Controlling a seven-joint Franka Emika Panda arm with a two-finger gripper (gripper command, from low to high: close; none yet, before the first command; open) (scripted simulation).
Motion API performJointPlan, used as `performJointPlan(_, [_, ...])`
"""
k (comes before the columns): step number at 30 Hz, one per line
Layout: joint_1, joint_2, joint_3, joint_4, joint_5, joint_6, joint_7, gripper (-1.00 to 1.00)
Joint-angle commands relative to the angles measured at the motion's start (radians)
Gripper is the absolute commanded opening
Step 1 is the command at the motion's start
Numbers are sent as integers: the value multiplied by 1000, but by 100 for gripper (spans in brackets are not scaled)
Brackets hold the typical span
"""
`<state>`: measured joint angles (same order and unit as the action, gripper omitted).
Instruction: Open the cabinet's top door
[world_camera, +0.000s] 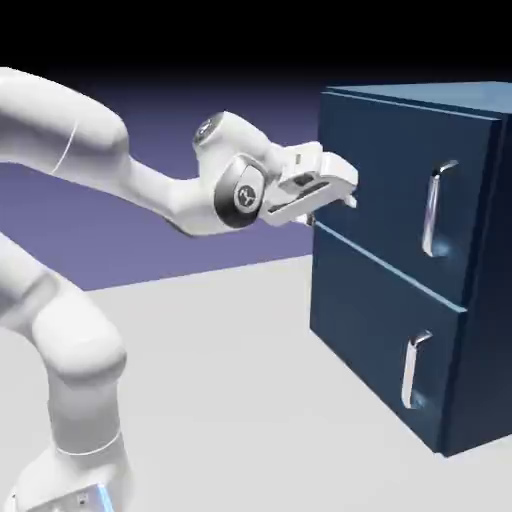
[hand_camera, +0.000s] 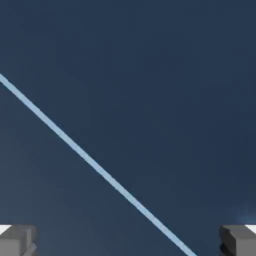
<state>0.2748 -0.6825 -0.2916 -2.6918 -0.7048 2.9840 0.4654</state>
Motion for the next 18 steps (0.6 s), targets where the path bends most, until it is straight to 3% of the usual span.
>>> performJointPlan(1, [16, -7, -18, 7, -44, -3, -17, 100])
performJointPlan(18, [292, -125, -324, 131, -783, -59, -306, 100])
